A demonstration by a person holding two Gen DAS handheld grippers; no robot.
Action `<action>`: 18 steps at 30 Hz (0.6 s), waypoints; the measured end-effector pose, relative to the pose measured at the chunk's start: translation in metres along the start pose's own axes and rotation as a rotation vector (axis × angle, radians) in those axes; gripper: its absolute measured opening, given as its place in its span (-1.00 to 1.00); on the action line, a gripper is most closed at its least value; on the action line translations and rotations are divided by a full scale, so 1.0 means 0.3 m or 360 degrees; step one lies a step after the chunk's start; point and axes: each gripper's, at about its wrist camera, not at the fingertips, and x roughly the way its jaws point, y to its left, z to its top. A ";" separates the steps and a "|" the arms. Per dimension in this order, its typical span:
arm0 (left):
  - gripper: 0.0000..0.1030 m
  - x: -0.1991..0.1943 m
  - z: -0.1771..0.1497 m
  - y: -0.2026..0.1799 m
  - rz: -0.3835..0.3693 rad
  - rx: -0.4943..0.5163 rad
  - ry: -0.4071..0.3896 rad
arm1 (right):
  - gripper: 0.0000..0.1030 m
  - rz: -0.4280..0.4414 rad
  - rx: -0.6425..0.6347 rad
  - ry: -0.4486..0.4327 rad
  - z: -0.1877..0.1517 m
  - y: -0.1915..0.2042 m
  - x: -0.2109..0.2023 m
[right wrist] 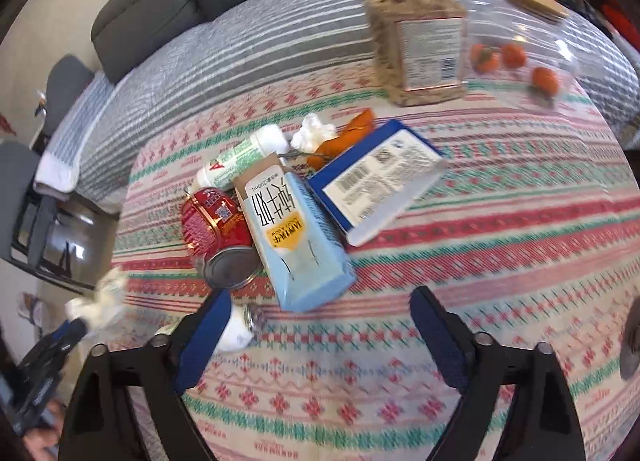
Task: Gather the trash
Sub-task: 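Grasp the crumpled paper with the left tool while the right tool grasps the light-blue carton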
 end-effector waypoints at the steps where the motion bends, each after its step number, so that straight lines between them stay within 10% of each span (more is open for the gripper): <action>1: -0.61 -0.014 -0.012 0.019 0.0000 -0.0008 -0.0004 | 0.48 -0.0016 -0.0026 0.0012 0.004 0.015 0.026; 10: -0.61 -0.122 -0.103 0.183 0.0000 -0.0119 -0.0037 | 0.10 -0.0145 -0.0249 0.0032 -0.011 0.093 0.160; 18: -0.61 -0.213 -0.163 0.318 0.0050 -0.0195 -0.0098 | 0.05 -0.0129 -0.0272 -0.0085 -0.028 0.111 0.016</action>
